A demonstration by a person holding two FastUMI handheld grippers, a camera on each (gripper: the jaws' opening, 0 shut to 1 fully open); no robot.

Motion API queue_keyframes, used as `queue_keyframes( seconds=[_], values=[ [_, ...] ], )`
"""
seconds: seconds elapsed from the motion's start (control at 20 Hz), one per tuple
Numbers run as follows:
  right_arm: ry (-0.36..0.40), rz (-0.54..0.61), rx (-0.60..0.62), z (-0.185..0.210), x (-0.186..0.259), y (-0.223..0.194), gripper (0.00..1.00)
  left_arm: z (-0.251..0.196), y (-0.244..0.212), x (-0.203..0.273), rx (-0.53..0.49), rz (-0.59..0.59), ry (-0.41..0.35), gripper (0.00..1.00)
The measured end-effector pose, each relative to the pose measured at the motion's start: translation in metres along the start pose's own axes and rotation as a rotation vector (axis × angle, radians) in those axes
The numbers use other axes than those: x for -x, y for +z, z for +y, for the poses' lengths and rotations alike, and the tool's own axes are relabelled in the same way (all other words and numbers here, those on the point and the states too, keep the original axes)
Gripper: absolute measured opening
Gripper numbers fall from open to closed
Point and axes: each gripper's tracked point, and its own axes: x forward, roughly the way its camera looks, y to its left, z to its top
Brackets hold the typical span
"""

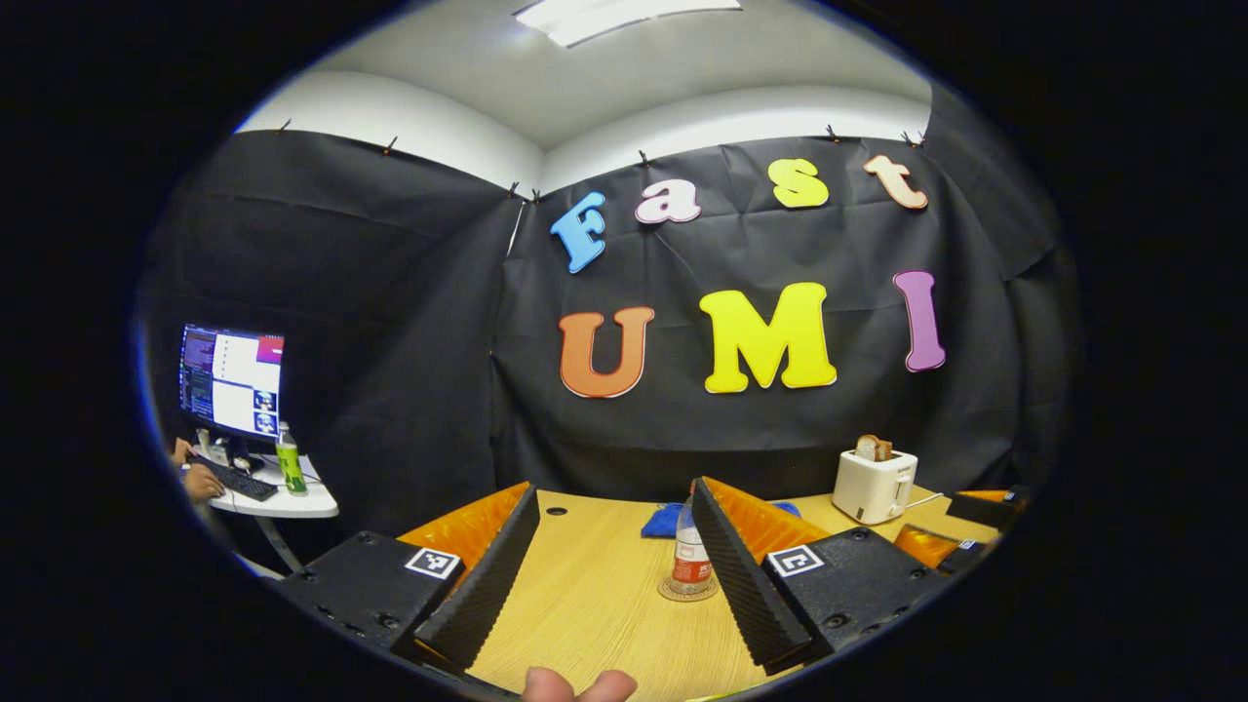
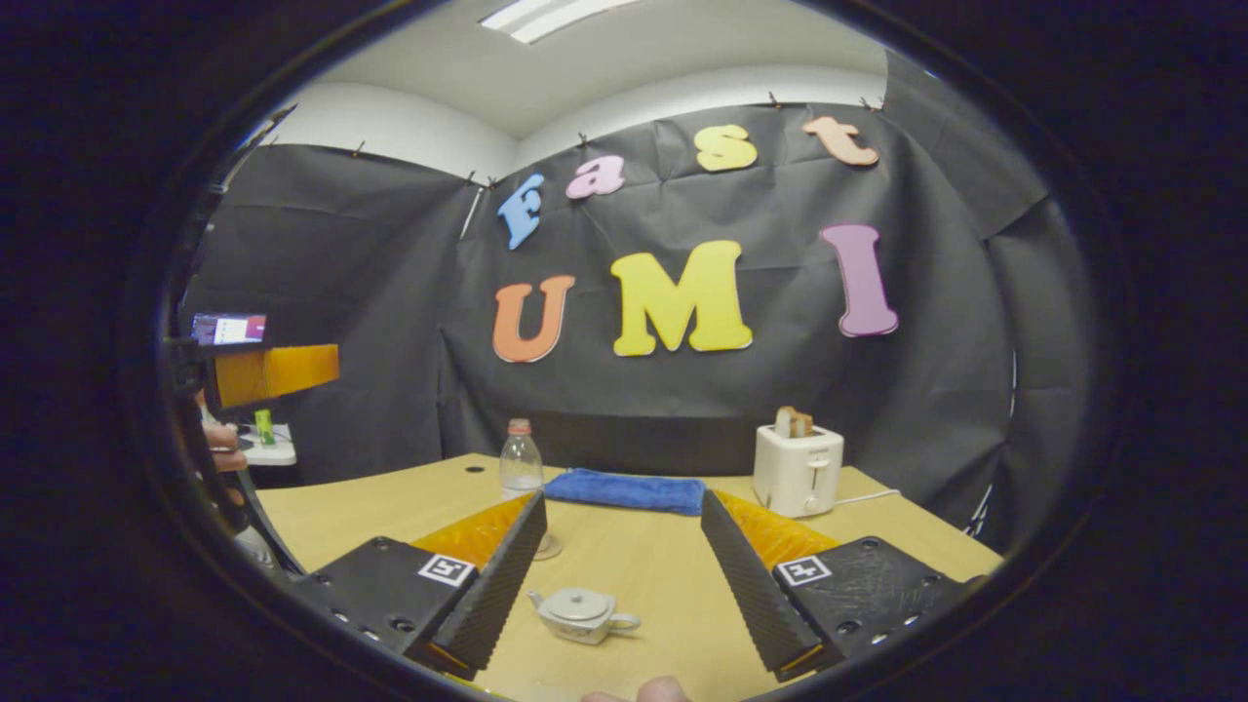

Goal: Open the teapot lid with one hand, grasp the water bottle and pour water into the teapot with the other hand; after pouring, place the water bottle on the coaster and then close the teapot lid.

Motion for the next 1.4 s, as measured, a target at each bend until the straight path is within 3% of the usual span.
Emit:
queue_keyframes(
  seconds=[0.15, 0.2, 0.25, 0.45, 0.65, 0.75, 0.9, 0.95, 1.15, 1.4],
  values=[
    [-0.02, -0.05, -0.052, -0.013, 0.028, 0.037, 0.99, -0.022, 0.014, 0.016, -0.005, -0.026, -0.014, 0.98],
    [-0.028, -0.072, -0.064, -0.016, 0.034, 0.044, 0.96, -0.026, 0.015, 0.021, -0.009, -0.04, -0.016, 0.98],
    [-0.041, -0.071, -0.063, -0.02, 0.038, 0.044, 0.99, -0.03, 0.015, 0.025, -0.005, -0.042, -0.014, 0.98],
    [-0.067, -0.051, -0.02, -0.021, 0.052, 0.027, 0.95, -0.061, -0.003, 0.041, 0.033, -0.012, -0.071, 0.98],
    [-0.1, -0.058, -0.009, -0.021, 0.057, 0.021, 0.95, -0.059, -0.027, 0.039, -0.044, 0.007, -0.091, 0.98],
    [-0.119, -0.069, -0.016, -0.019, 0.054, 0.021, 0.92, -0.06, -0.042, 0.038, -0.04, 0.033, -0.108, 0.98],
    [-0.126, -0.076, -0.005, -0.008, 0.048, 0.02, 0.95, -0.048, -0.054, 0.033, -0.026, 0.062, -0.106, 0.98],
    [-0.125, -0.081, 0.002, -0.003, 0.048, 0.021, 0.92, -0.046, -0.058, 0.032, -0.038, 0.074, -0.115, 0.98],
    [-0.121, -0.093, 0.004, 0.011, 0.046, 0.022, 0.95, -0.024, -0.058, 0.029, -0.046, 0.076, -0.065, 0.98],
    [-0.142, -0.067, 0.025, 0.011, 0.051, 0.015, 0.95, -0.023, -0.054, 0.028, -0.033, 0.076, -0.076, 0.98]
  ],
)
